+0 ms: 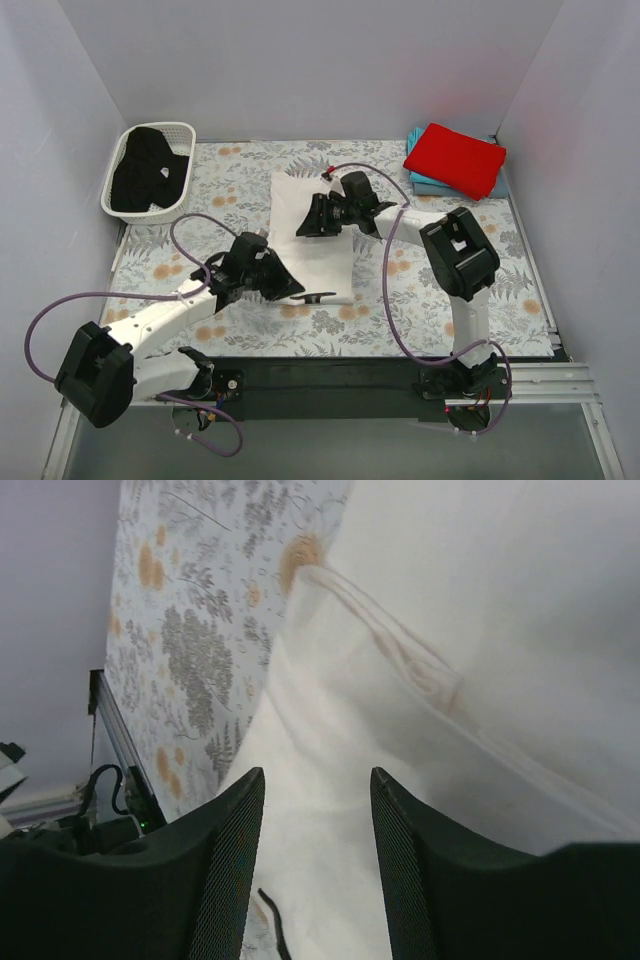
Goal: Fold and stack the t-shirts
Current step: Fold the tshirt
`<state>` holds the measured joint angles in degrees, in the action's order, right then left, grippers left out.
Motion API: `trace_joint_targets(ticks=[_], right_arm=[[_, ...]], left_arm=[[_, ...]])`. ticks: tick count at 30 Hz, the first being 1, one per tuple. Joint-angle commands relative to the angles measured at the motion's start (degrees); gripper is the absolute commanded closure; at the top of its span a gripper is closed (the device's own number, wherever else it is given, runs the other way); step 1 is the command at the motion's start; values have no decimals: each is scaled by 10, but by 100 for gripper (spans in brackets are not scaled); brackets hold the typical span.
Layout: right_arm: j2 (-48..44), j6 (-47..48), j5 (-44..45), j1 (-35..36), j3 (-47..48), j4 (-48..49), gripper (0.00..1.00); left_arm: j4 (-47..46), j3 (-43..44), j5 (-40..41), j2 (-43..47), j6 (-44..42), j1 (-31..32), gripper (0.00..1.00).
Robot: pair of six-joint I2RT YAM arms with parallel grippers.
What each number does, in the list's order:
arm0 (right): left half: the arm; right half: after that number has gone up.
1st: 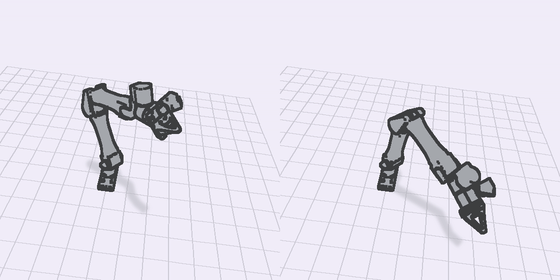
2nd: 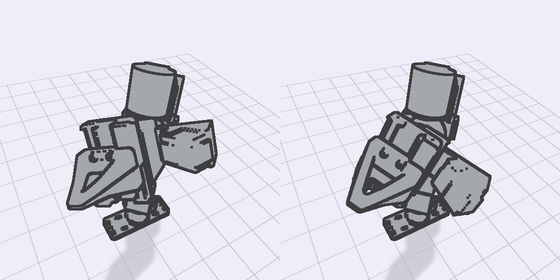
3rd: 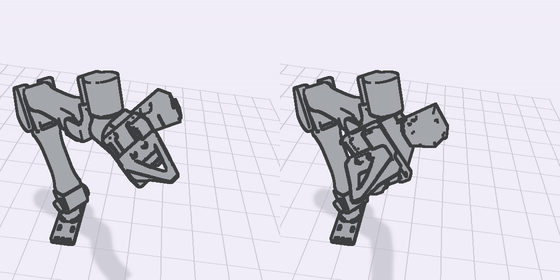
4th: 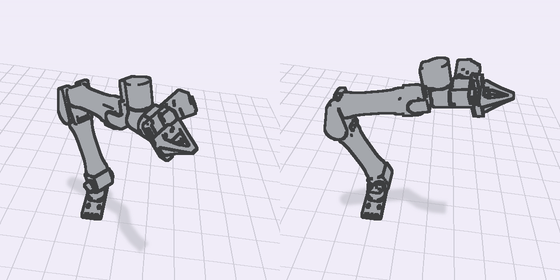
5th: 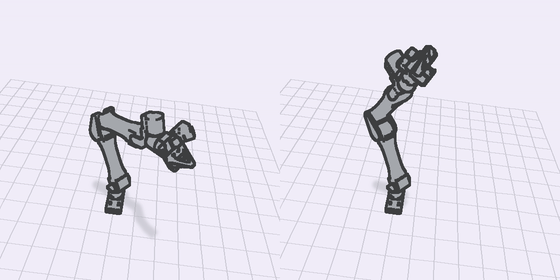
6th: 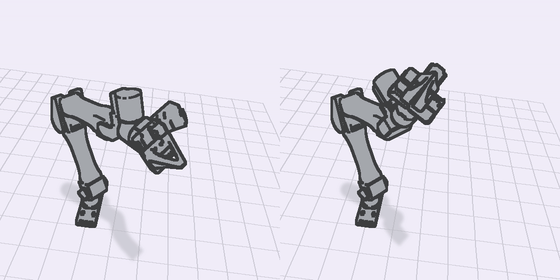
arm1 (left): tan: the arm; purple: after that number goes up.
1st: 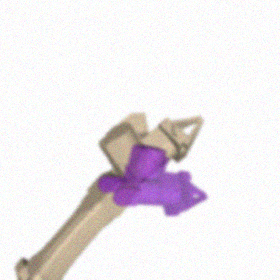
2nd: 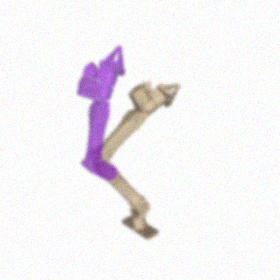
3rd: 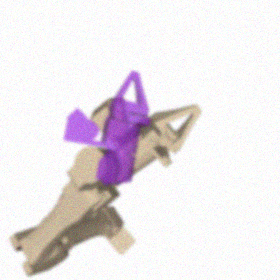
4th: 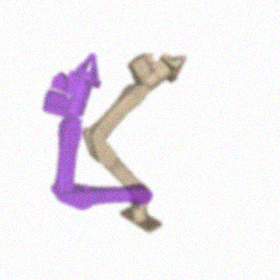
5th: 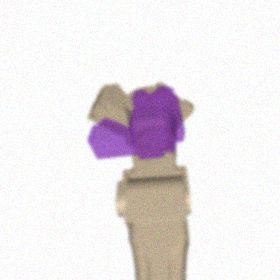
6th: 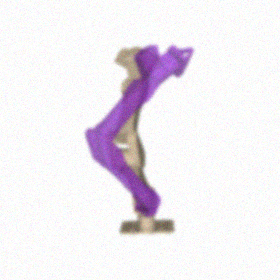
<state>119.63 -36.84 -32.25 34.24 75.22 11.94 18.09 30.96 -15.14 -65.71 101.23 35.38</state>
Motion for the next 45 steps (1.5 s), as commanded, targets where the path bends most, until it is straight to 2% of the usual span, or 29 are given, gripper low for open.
trace_joint_targets(ticks=[1,2,5,12,16,24,29,39,41,42,45], right_arm=[[-86,13,1,-5,0,16,46],[-107,10,3,-7,-3,16,46],[-140,0,10,-9,-27,18,46],[-187,-1,33,-10,-93,17,47],[-194,-2,30,-8,-138,24,47],[-223,-18,34,11,-277,52,48],[-254,-11,45,18,-376,52,48],[-283,16,51,20,-463,43,48],[-289,19,53,20,-467,37,48],[-291,23,55,21,-468,31,48],[-303,29,61,20,-470,12,48]], left_arm=[[17,95,34,16,-34,-7,97],[26,109,55,1,-38,-14,97],[35,155,44,-67,-51,-67,100],[-60,206,25,-194,-89,-127,100],[-148,205,3,-248,-91,-172,100],[-173,239,8,-368,-89,-205,100],[-148,248,25,-390,-87,-209,100],[-101,266,17,-363,-103,-219,99],[-100,270,2,-350,-113,-219,96],[-92,273,1,-335,-118,-219,90],[-73,277,-7,-295,-132,-219,81]])
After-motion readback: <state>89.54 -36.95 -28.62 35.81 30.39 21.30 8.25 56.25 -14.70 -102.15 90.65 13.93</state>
